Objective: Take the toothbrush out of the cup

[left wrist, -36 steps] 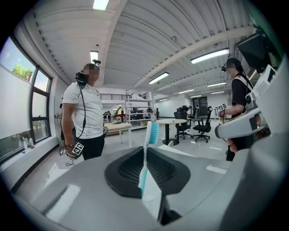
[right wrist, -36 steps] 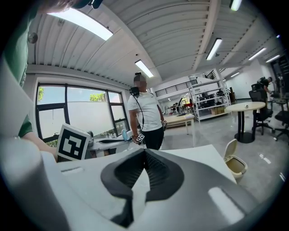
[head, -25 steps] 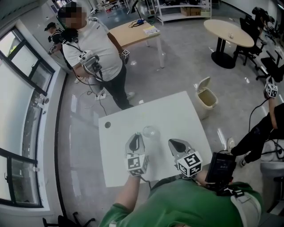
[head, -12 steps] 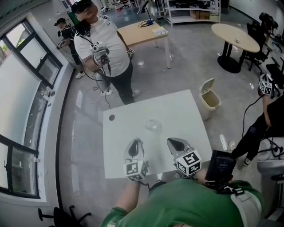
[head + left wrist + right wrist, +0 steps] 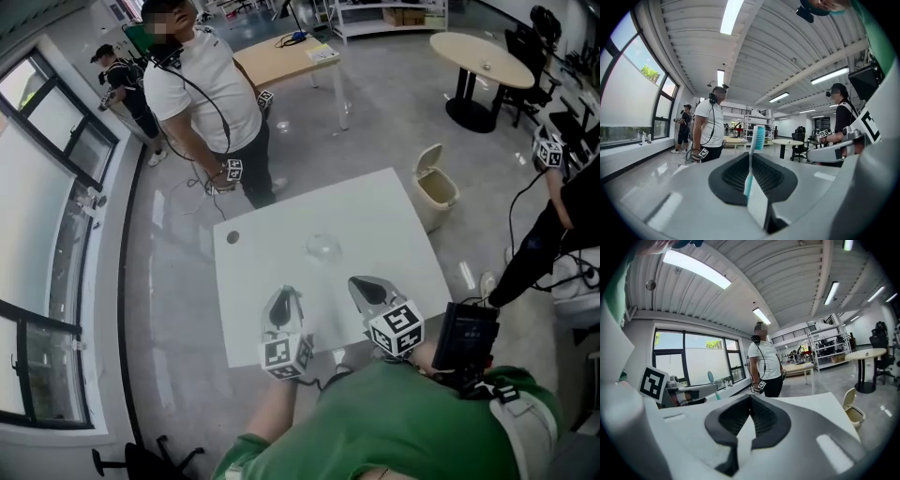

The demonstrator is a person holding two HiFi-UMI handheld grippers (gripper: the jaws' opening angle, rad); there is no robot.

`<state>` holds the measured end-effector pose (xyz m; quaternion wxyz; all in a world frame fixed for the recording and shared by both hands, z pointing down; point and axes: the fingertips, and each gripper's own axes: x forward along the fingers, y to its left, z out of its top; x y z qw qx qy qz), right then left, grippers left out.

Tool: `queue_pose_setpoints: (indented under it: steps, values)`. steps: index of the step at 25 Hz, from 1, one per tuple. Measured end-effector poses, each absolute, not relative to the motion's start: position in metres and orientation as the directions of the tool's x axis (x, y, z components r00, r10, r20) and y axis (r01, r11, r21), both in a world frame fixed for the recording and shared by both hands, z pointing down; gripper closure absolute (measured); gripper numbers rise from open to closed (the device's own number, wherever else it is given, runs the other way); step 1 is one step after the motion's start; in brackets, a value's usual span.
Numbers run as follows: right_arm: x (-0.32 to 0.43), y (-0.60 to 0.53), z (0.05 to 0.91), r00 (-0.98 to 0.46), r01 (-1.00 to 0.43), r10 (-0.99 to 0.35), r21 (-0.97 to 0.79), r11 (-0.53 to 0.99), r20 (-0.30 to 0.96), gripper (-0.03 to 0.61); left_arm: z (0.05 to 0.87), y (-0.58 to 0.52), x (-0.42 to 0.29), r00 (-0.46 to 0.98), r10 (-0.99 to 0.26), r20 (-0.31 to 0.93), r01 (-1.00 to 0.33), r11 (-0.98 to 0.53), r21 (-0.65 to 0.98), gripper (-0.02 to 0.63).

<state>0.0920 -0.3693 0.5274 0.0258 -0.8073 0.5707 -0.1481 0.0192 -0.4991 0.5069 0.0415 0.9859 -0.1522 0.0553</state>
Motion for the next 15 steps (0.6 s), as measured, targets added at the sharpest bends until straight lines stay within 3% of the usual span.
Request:
queue_pose_setpoints:
  steps: [15]
  values:
    - [0.089, -0.361, 0.535, 0.327, -0.906, -0.915, -0.196, -0.374, 0.236, 0.575, 0.517, -0.485, 0.024, 0.963, -0.237, 0.132, -0.248, -0.965, 0.081, 0.586]
